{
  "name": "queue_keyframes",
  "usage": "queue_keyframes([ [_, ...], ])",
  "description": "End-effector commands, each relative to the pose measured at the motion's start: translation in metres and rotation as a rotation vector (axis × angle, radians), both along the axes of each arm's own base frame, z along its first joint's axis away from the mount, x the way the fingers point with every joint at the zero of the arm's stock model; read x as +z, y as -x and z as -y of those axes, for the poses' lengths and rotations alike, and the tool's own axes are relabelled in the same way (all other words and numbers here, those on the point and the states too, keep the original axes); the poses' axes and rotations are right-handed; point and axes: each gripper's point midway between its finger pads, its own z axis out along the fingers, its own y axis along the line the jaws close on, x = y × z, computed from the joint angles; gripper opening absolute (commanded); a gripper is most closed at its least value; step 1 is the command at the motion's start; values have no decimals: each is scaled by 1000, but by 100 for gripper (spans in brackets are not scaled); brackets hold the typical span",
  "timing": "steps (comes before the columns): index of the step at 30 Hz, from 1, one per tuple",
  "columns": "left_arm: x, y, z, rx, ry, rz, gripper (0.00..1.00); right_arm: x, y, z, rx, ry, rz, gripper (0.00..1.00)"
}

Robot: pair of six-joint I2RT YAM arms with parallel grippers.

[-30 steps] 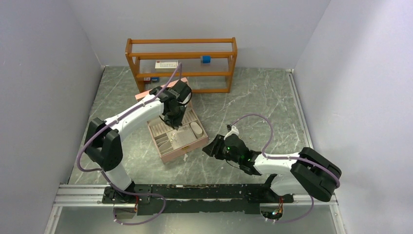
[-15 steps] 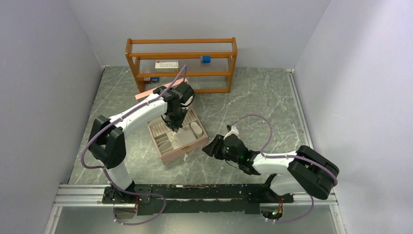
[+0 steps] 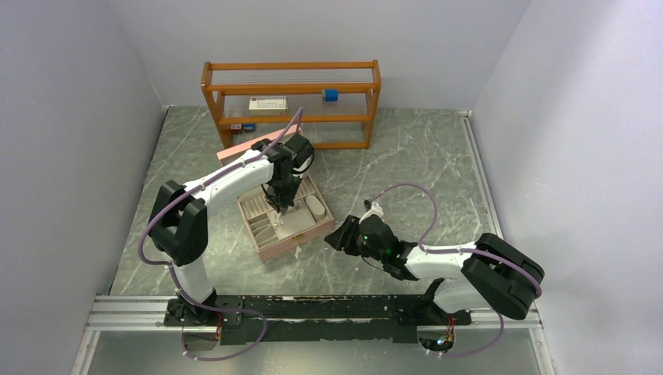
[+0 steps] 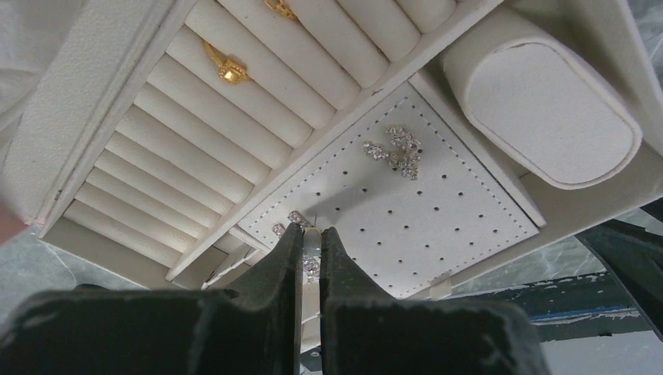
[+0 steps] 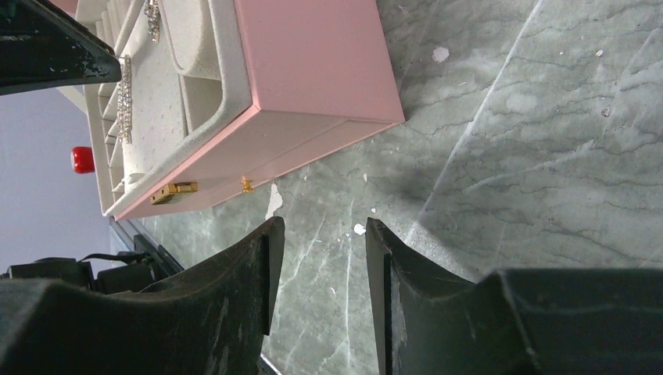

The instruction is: Organize the mixed jewelry

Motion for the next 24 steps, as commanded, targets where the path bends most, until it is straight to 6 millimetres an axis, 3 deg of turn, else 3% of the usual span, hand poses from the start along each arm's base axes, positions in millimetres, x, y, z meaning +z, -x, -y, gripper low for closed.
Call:
queue_keyframes([
  [1,11,-11,5,18,12,54,6,-1,-3,-1,-15,-1,16,47],
  [9,13,-14,13,20,58,62,6,-2,-3,-2,-13,0,11,47],
  [24,5,-17,11,27,41,64,5,-3,-4,-3,-7,3,10,47],
])
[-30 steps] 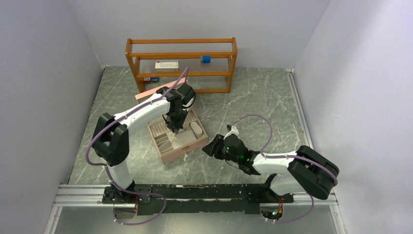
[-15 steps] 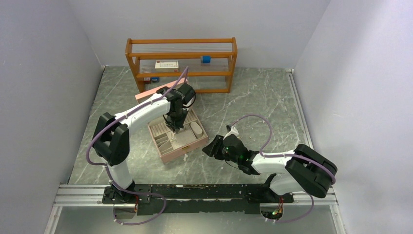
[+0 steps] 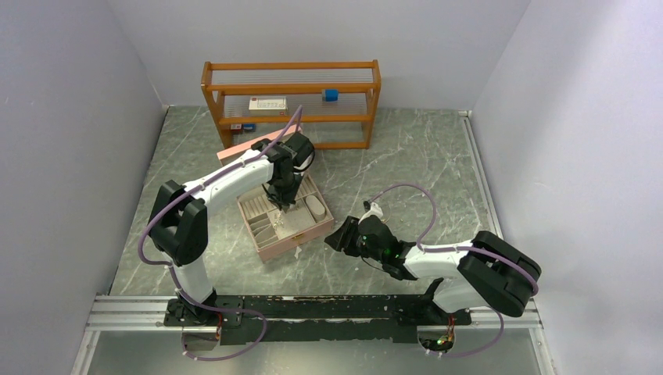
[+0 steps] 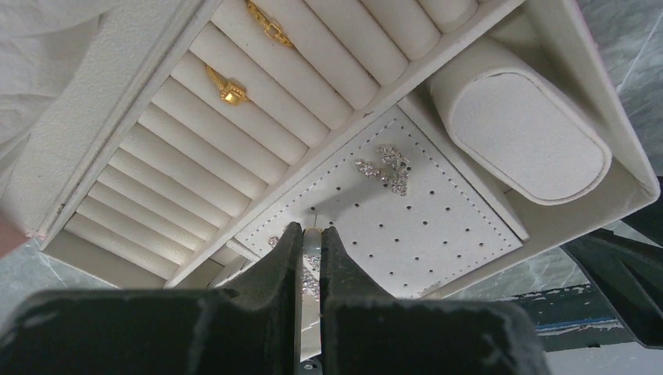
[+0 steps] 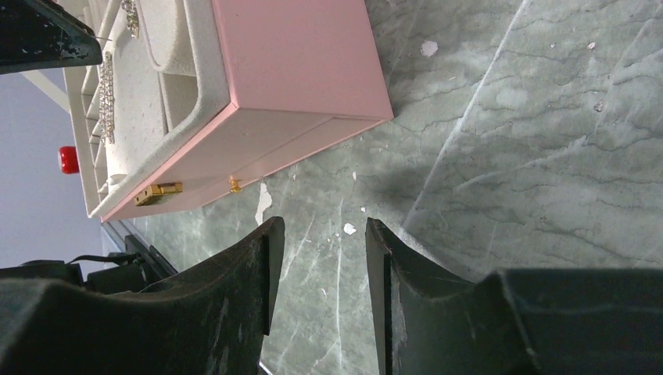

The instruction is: Organize the mixed jewelry

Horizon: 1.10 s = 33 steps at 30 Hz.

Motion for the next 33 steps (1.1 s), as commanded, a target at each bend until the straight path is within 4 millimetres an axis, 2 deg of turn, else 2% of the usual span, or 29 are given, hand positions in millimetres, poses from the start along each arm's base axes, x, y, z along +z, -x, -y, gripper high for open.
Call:
queue_keyframes([
  [1,4,-10,4,12,18,31,5,4,-4,-4,-8,-11,21,47],
  [19,-10,-7,-4,11,-14,18,5,3,-5,-6,-1,-5,17,47],
  [33,-1,-6,-8,9,-28,29,5,2,-4,-7,5,-1,13,47],
])
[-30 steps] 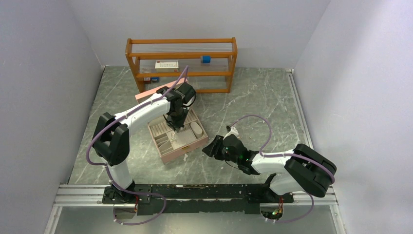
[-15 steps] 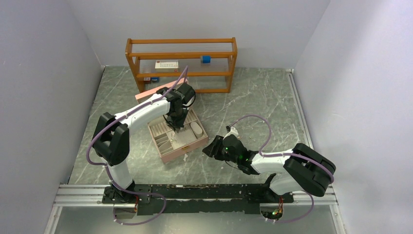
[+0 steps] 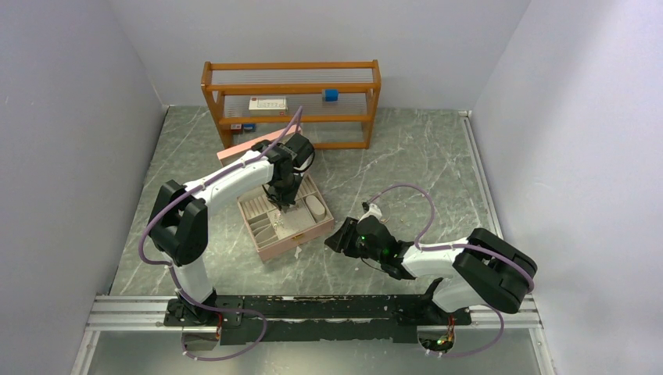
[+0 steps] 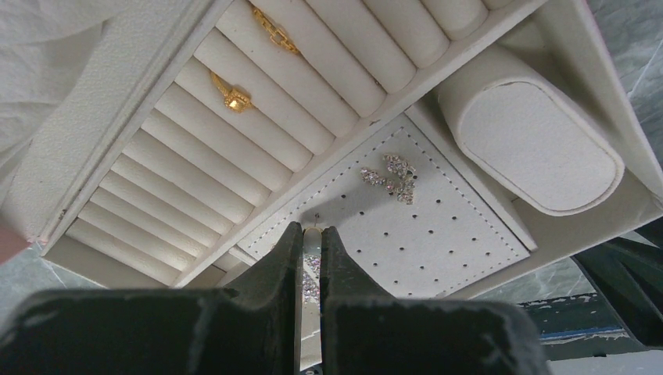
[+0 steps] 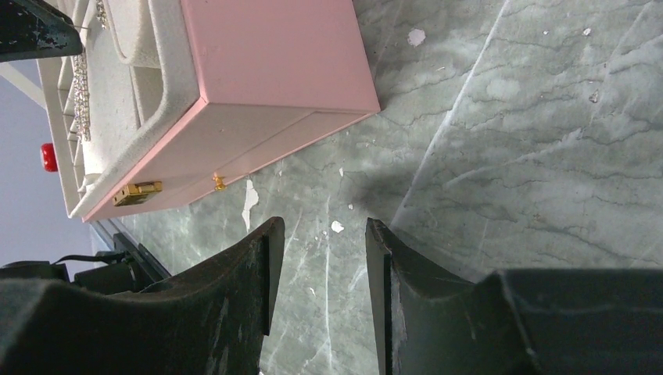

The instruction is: Organize the mixed jewelry

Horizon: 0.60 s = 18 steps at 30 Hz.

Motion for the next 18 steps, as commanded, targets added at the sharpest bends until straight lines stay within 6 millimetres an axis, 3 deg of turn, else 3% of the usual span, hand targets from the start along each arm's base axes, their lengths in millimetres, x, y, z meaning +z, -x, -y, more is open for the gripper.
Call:
queue_keyframes([
  [1,4,-3,-6,0,-24,20,5,10,-7,-7,-3,-22,33,47],
  [14,12,1,-1,-21,19,12,5,10,-6,-8,-3,-25,30,47],
  [18,5,2,1,-21,19,-2,5,9,-6,-9,2,-24,26,47],
])
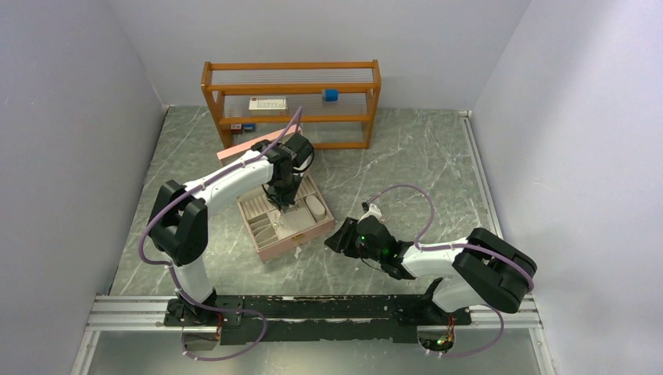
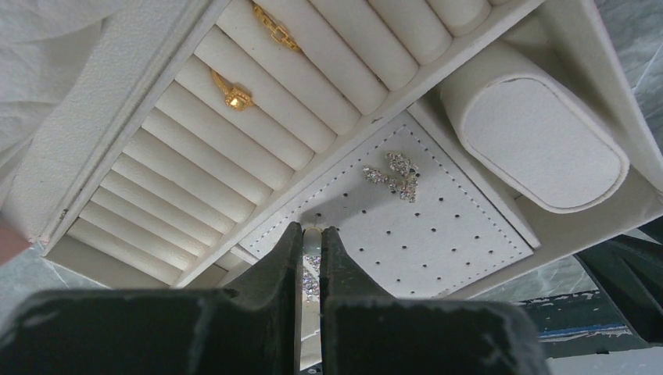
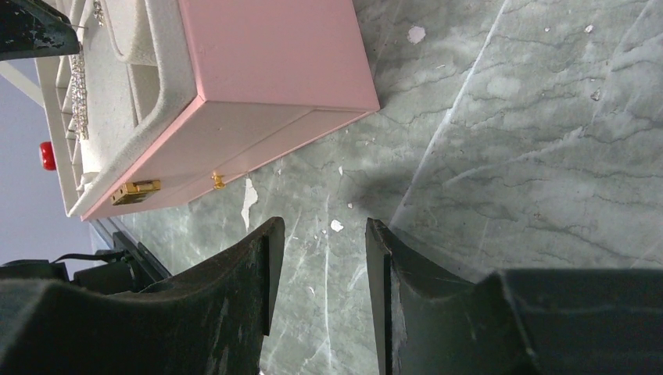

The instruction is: Organize the mixed jewelry

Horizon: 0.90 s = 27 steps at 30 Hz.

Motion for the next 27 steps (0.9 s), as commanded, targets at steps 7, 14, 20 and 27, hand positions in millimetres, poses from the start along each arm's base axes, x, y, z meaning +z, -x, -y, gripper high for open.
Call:
queue_keyframes([
  [7,3,-1,6,-13,39,5,5,9,-7,-8,-5,-22,28,47],
  [14,-2,-1,5,-4,32,2,5,9,-7,-8,-4,-21,27,47],
  [20,0,-3,-11,10,-43,25,5,9,-7,-8,-4,-21,28,47],
  [27,-5,-1,1,3,15,3,9,9,-7,-9,-3,-20,25,47],
])
